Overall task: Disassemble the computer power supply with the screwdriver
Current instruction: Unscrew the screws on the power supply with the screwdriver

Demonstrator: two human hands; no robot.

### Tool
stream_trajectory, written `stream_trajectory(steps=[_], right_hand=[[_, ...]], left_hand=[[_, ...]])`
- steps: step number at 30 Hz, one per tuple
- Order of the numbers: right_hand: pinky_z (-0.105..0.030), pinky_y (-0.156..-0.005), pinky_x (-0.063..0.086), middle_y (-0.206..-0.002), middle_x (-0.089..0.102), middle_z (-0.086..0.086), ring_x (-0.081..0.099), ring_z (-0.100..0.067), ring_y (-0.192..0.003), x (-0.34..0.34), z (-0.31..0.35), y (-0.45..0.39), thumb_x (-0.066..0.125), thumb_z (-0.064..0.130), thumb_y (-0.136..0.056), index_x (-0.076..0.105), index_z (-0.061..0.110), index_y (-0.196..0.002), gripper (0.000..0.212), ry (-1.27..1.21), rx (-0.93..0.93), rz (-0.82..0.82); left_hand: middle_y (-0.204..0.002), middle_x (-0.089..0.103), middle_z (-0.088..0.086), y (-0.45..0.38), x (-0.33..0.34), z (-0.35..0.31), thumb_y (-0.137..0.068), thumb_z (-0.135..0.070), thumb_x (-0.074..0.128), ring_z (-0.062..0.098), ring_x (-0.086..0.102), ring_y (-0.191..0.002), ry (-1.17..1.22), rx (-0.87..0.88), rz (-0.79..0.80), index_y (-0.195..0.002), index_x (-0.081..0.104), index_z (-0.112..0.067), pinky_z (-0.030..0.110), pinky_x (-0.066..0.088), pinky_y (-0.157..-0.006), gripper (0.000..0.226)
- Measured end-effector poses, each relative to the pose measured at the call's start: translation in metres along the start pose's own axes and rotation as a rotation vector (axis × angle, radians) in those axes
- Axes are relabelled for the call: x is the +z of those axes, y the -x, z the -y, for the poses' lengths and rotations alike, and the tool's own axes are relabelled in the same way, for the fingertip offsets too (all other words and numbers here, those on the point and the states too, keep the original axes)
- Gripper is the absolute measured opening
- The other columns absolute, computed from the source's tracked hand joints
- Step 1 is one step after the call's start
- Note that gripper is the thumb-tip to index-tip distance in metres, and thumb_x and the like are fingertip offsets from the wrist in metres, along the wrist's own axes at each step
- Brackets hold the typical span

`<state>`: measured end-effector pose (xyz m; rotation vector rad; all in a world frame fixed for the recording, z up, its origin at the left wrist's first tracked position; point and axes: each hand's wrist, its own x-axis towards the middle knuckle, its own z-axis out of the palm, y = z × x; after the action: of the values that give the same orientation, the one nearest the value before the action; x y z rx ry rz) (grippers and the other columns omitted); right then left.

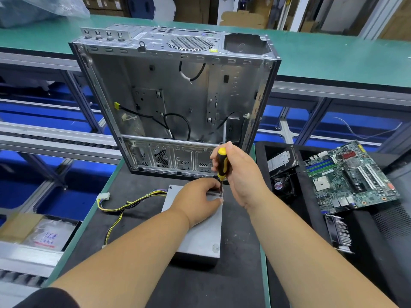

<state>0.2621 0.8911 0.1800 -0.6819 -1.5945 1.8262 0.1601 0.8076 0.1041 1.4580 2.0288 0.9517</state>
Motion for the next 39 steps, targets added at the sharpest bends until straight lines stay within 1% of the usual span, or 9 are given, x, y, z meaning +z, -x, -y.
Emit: stream_trajectory(steps=[6, 10, 15, 20, 26, 28, 30, 33, 39], right_hand=[[-0.028, -0.059, 0.029, -0.063, 0.045, 0.003, 0.036, -0.013, -0.058, 0.011, -0.004, 0.001, 0.036, 0.044, -0.099, 0.055, 0.014, -0.070, 0.046, -0.095, -0.018, 0.016], [-0.030, -0.059, 0.026, -0.062, 0.040, 0.001, 0.033, -0.014, -0.059, 0.007, -0.002, 0.002, 0.046, 0.033, -0.092, 0.049, 0.010, -0.080, 0.026, -0.116, -0.043, 0.054], [-0.033, -0.069, 0.037, -0.070, 0.050, -0.002, 0.046, -0.020, -0.065, -0.004, 0.004, 0.000, 0.049, 0.035, -0.092, 0.044, 0.017, -0.076, 0.025, -0.103, -0.027, 0.022], [-0.029, -0.074, 0.051, -0.077, 0.063, -0.002, 0.062, -0.019, -0.076, -0.010, 0.010, -0.002, 0.050, 0.037, -0.093, 0.060, 0.018, -0.077, 0.027, -0.024, 0.000, 0.016], [-0.030, -0.061, 0.032, -0.058, 0.043, -0.003, 0.038, -0.014, -0.056, 0.004, 0.006, 0.001, 0.029, 0.043, -0.107, 0.059, 0.010, -0.071, 0.057, -0.134, 0.044, 0.001], [-0.028, -0.055, 0.027, -0.057, 0.039, -0.001, 0.034, -0.012, -0.055, 0.010, 0.005, 0.005, 0.037, 0.053, -0.099, 0.058, 0.012, -0.069, 0.055, -0.107, 0.055, 0.061], [-0.029, -0.055, 0.025, -0.058, 0.039, 0.001, 0.033, -0.011, -0.056, 0.013, 0.005, 0.007, 0.053, 0.046, -0.085, 0.056, 0.015, -0.070, 0.035, -0.062, 0.047, 0.084], [-0.027, -0.059, 0.030, -0.062, 0.043, 0.001, 0.037, -0.012, -0.059, 0.011, 0.005, 0.006, 0.054, 0.030, -0.086, 0.049, 0.018, -0.076, 0.017, -0.019, -0.020, 0.044], [-0.031, -0.075, 0.048, -0.077, 0.060, -0.004, 0.054, -0.019, -0.072, -0.010, 0.010, -0.002, 0.055, 0.030, -0.094, 0.054, 0.013, -0.082, 0.022, -0.132, 0.020, 0.017]], left_hand=[[-0.101, 0.065, -0.021, 0.000, -0.001, 0.000, -0.078, -0.031, 0.069, 0.002, 0.060, -0.098, -0.003, -0.016, -0.003, -0.095, 0.063, -0.040, 0.029, 0.050, -0.092, 0.020], [-0.099, 0.064, -0.023, 0.000, 0.000, 0.001, -0.078, -0.034, 0.069, -0.002, 0.059, -0.096, -0.005, -0.016, -0.003, -0.094, 0.062, -0.041, 0.029, 0.050, -0.092, 0.019], [-0.093, 0.068, -0.021, -0.001, 0.000, -0.004, -0.080, -0.033, 0.072, 0.000, 0.063, -0.093, 0.058, -0.066, -0.013, -0.079, 0.060, -0.048, 0.031, 0.052, -0.092, 0.020], [-0.085, 0.069, -0.022, -0.003, 0.001, -0.006, -0.082, -0.031, 0.072, -0.003, 0.063, -0.087, 0.079, -0.099, -0.009, -0.079, 0.066, -0.040, 0.031, 0.052, -0.089, 0.011], [-0.087, 0.067, -0.019, -0.002, 0.001, -0.006, -0.082, -0.029, 0.073, -0.001, 0.061, -0.085, 0.068, -0.100, -0.018, -0.074, 0.064, -0.040, 0.029, 0.051, -0.086, 0.016], [-0.091, 0.066, -0.017, -0.001, 0.000, -0.006, -0.082, -0.029, 0.074, -0.003, 0.060, -0.086, 0.072, -0.101, -0.021, -0.076, 0.067, -0.037, 0.028, 0.050, -0.085, 0.012], [-0.093, 0.066, -0.018, -0.001, 0.001, -0.005, -0.082, -0.028, 0.073, -0.005, 0.060, -0.086, 0.080, -0.092, -0.023, -0.080, 0.070, -0.034, 0.027, 0.050, -0.084, 0.007], [-0.092, 0.067, -0.017, -0.002, 0.002, -0.005, -0.082, -0.028, 0.073, -0.003, 0.061, -0.086, 0.083, -0.082, -0.019, -0.081, 0.069, -0.034, 0.030, 0.051, -0.085, 0.007], [-0.086, 0.067, -0.026, -0.003, 0.003, -0.003, -0.082, -0.032, 0.073, -0.006, 0.062, -0.085, 0.062, -0.083, -0.010, -0.076, 0.065, -0.047, 0.030, 0.053, -0.086, 0.018]])
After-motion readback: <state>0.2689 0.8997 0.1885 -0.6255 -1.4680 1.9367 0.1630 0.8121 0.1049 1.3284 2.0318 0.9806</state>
